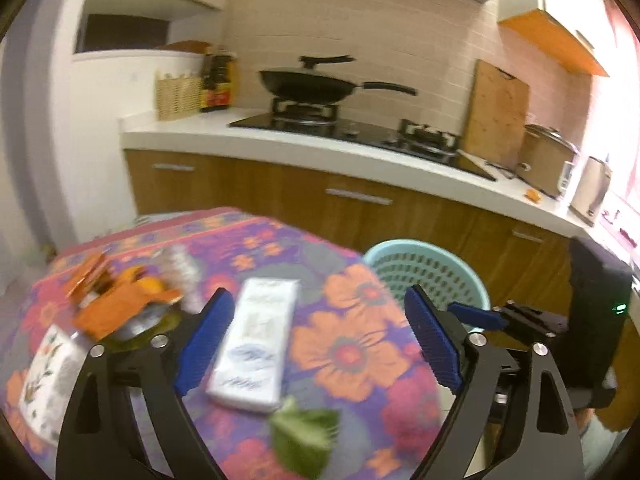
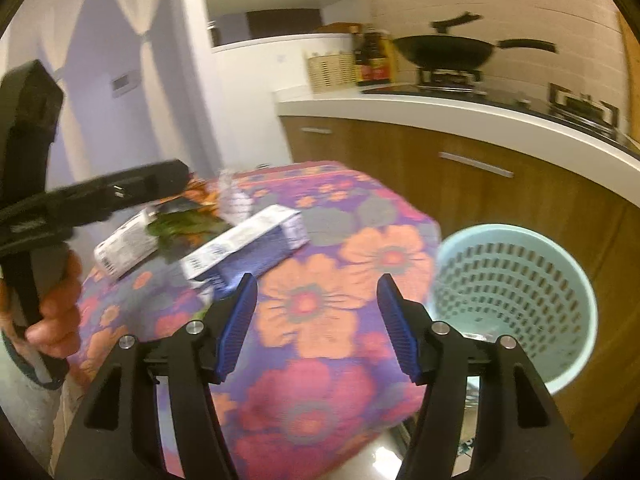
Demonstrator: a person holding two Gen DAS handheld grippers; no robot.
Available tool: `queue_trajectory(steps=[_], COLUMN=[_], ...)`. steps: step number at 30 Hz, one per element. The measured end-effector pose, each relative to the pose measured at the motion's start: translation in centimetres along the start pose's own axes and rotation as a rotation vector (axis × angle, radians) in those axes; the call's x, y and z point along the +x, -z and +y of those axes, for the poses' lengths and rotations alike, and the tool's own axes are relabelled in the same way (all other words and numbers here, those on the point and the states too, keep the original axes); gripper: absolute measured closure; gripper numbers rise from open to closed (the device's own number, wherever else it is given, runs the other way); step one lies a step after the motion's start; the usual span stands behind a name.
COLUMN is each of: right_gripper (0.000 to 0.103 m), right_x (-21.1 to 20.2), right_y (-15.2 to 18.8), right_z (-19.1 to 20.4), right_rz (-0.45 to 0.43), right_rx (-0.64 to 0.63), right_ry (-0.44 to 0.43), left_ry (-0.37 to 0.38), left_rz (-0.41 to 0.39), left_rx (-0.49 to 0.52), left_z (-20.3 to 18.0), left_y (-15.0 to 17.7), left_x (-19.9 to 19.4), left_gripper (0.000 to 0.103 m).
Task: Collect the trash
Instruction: 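Grasp the white milk carton with the left gripper while the right grasps a green leaf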
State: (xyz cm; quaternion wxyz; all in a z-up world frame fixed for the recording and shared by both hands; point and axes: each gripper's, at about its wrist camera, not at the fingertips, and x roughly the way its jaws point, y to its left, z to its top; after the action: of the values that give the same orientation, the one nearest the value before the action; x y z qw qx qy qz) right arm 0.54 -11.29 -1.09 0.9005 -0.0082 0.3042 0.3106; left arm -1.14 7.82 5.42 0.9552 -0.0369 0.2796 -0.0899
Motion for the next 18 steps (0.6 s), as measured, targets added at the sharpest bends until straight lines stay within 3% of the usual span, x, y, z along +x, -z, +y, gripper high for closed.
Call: queue_trajectory(steps=[7, 12, 18], right_gripper=[0.043, 0.041, 0.038], right_x=[1.7, 2.8, 4.6], right_y=[1.1, 2.5, 4.0], right_z=[3.8, 5.0, 6.2], right_rz=[0.027, 0.067, 0.13], right_rx=[-0.079, -0.117, -0.137], right_ry=[-0.05, -0.099, -0.126], left_ry=[-0.016, -0.011, 0.018], left_rz=[0.126, 0.167, 0.241], left_rx=[-0.056, -0.111, -0.144], left_z=[4.0, 6.0, 6.8], left_y=[2.6, 3.3, 3.6], left_x=[3.4, 5.6, 8.0], left_gripper=[0.017, 0.019, 0.028])
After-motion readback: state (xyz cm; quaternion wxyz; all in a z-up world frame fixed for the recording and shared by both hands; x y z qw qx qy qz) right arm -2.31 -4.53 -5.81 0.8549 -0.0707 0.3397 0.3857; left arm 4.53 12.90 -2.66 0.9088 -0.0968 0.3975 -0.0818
